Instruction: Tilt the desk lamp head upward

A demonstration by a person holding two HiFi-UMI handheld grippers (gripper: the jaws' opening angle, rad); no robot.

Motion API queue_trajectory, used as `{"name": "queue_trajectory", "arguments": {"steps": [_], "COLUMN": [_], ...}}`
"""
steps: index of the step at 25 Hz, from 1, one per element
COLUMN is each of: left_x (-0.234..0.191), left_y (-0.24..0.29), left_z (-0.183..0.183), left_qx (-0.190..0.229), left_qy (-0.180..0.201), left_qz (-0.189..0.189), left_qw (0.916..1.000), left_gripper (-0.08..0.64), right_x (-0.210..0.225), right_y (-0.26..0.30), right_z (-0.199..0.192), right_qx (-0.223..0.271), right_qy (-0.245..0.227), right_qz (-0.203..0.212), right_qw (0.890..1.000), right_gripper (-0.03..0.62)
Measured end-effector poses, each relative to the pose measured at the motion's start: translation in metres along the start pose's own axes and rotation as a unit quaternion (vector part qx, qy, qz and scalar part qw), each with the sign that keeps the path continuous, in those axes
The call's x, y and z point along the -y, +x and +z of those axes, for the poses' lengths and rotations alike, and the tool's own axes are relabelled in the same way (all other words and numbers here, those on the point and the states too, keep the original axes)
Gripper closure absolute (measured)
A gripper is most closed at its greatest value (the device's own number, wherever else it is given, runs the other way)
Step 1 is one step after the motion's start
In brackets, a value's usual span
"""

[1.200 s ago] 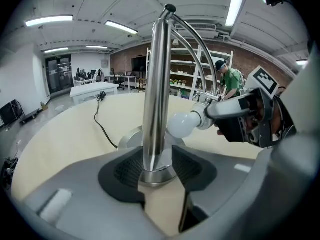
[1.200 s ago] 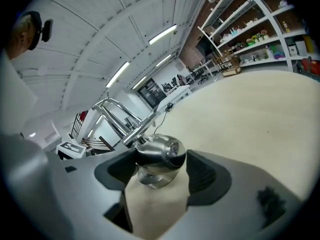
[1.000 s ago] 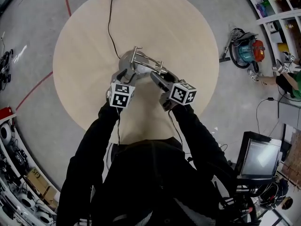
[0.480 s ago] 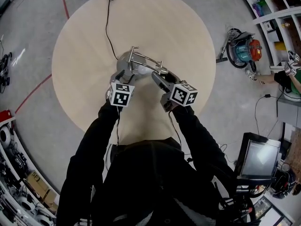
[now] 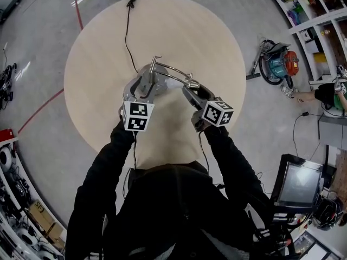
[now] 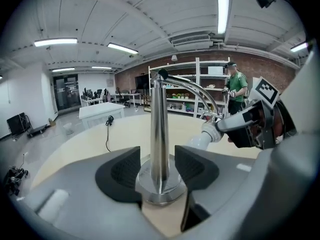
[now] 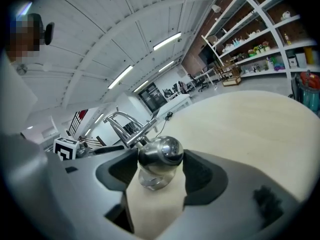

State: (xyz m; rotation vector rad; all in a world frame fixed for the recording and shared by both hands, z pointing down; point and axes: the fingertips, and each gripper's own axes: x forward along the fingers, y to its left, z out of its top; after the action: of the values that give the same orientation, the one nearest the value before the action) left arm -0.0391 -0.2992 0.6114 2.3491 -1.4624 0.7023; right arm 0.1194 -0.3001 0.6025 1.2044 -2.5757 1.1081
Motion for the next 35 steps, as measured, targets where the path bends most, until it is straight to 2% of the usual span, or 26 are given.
{"name": "queue_trajectory", "arguments": {"steps": [6, 9, 14, 18, 20, 22, 29, 35], "left_x": [-0.001, 0.002, 0.003, 0.002, 0.002, -0.001, -0.004, -0.004], "left_y": [-0.005, -0.010, -0.002, -0.002, -0.008, -0.012, -0.004, 0.000], "left_z": [0.045, 0.060, 0.064, 0.071, 0.072, 0.071, 0.070, 0.070], "left_qx": [0.038, 0.042, 0.036, 0.037, 0.038, 0.040, 0.038, 0.034], "left_qy": [-0.001, -0.011, 0.005, 0.013, 0.011, 0.004, -0.002, 0.000], "left_qz": [-0.009, -0.017, 0.000, 0.007, 0.012, 0.017, 0.010, 0.007], "left_qw": [0.9992, 0.9989, 0.9993, 0.9992, 0.9991, 0.9991, 0.9992, 0.9994], "left_gripper": [0.337, 0.341, 0.376, 0.396, 0.402, 0.440, 0.440, 0.440], "right_x": [0.002, -0.004, -0.007, -0.014, -0.023, -0.029, -0.036, -0.052], "right_y": [-0.014, -0.020, -0.029, -0.042, -0.051, -0.057, -0.069, -0.078], "right_z": [0.015, 0.018, 0.027, 0.047, 0.054, 0.060, 0.086, 0.119], "right_qx": [0.004, 0.002, 0.004, 0.033, 0.043, 0.049, 0.077, 0.097], "right_qy": [-0.032, -0.043, -0.066, -0.047, -0.050, -0.056, -0.078, -0.127], "right_qz": [-0.008, -0.013, -0.025, -0.022, -0.021, -0.021, -0.027, -0.034], "right_qw": [0.999, 0.999, 0.997, 0.998, 0.998, 0.997, 0.994, 0.987], "right_gripper": [0.302, 0.304, 0.319, 0.353, 0.357, 0.364, 0.382, 0.390]}}
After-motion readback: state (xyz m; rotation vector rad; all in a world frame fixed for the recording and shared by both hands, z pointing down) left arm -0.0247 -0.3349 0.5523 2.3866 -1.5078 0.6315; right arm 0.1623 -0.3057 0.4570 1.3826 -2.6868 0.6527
